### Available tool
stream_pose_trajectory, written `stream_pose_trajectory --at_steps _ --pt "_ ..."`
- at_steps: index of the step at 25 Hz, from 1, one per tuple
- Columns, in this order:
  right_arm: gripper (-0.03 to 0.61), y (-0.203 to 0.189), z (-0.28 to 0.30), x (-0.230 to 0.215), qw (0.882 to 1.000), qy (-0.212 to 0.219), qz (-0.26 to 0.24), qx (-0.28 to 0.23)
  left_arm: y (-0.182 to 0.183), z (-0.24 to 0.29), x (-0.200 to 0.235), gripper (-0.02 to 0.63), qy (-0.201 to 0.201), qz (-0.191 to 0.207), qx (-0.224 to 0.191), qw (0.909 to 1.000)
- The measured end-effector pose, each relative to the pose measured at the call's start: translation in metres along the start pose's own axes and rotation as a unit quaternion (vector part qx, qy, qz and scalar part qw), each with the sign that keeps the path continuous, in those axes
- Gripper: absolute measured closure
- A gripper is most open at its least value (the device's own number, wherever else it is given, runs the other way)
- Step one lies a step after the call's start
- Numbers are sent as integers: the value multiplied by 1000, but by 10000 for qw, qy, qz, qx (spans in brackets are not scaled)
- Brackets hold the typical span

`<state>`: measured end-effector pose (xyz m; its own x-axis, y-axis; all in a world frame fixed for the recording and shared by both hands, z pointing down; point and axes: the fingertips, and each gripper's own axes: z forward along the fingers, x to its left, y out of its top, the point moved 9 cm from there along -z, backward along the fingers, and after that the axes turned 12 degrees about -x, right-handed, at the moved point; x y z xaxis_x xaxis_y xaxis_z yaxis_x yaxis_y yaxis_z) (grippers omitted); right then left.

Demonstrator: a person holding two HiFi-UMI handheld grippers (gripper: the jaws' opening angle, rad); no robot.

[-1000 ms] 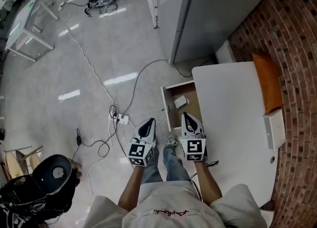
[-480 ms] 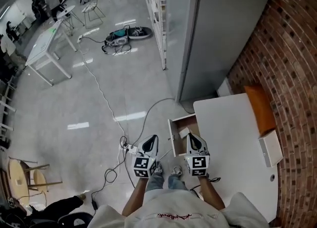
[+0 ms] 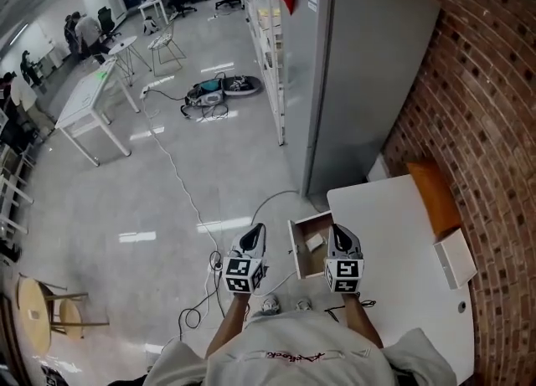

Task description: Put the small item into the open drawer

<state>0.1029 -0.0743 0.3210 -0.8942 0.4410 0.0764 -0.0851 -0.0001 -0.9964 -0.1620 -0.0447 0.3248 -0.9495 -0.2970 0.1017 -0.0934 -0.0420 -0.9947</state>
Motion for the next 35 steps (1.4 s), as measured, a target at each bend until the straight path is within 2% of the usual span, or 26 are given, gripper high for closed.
stream_pose_trajectory --at_steps 5,10,17,35 --pt "568 17 -3 -7 9994 -131 -122 -301 16 2 12 604 31 149 -128 9998" --pt "567 17 -3 -10 9989 -250 -69 -401 23 10 22 604 58 259 -217 9994" --pt "567 16 6 -6 9990 -205 -50 -382 31 18 24 604 63 204 -323 9993" --pt "568 6 6 -6 9997 -131 -90 -159 22 16 18 604 62 202 -210 9996"
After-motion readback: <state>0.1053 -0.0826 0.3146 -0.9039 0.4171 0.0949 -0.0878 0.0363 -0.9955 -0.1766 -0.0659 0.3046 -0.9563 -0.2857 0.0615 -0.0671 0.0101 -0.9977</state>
